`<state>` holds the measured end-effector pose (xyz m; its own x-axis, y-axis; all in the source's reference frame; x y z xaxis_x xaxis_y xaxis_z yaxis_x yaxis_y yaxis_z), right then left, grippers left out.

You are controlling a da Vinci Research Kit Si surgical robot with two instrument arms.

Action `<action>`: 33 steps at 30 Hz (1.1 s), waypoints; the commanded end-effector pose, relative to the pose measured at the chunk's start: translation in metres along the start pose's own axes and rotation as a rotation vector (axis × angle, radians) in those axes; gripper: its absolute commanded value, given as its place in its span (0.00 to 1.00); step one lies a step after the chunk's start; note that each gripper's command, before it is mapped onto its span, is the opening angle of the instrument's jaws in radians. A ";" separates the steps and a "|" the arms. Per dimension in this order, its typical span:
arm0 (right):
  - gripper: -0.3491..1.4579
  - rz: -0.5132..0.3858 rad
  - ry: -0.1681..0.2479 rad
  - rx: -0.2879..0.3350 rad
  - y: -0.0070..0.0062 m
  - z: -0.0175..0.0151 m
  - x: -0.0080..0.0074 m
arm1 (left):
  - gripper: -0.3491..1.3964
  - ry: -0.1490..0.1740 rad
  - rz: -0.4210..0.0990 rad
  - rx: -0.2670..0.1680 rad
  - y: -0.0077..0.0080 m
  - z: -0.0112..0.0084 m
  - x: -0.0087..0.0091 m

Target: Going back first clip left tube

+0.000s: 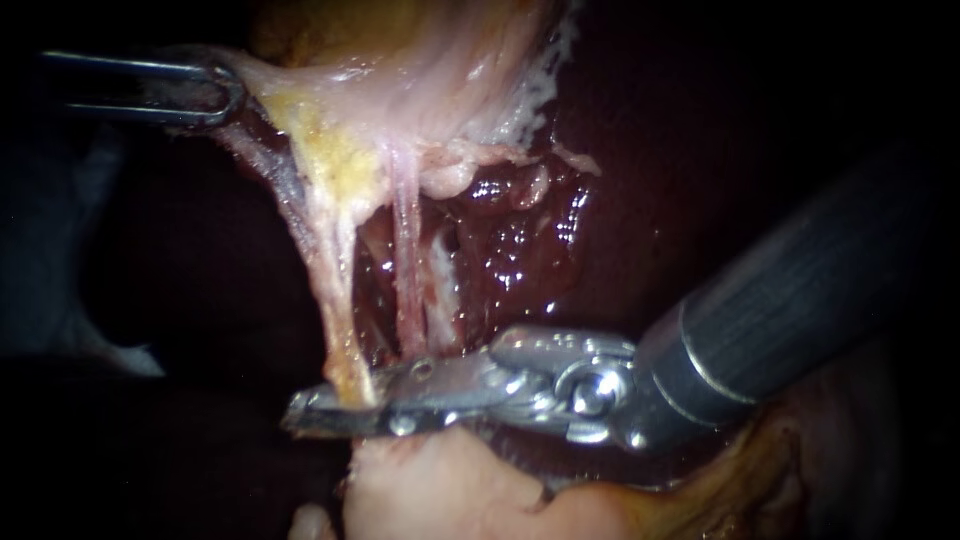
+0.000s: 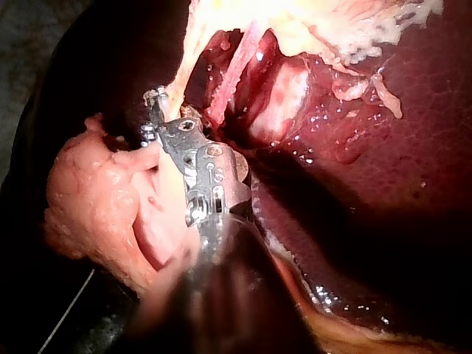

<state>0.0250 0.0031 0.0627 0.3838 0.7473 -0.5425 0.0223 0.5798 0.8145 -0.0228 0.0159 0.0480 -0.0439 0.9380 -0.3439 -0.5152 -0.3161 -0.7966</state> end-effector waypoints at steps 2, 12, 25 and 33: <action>0.02 0.000 0.001 0.007 0.0000 0.0000 0.0000 | 0.00 0.000 0.001 -0.001 0.0000 0.0000 0.0000; 0.44 -0.071 0.064 0.005 0.0006 0.0010 0.0005 | 0.00 0.000 0.001 -0.001 0.0000 -0.0001 0.0000; 0.47 -0.318 0.085 -0.119 0.0031 -0.0009 0.0000 | 0.00 0.000 0.001 -0.001 0.0000 -0.0001 0.0000; 0.47 -0.477 0.074 -0.144 0.0023 -0.0057 -0.0007 | 0.00 -0.001 0.001 -0.002 0.0000 -0.0004 -0.0001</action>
<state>0.0190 0.0059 0.0636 0.2940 0.3984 -0.8688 0.0548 0.9005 0.4314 -0.0224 0.0158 0.0479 -0.0452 0.9378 -0.3443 -0.5137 -0.3174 -0.7971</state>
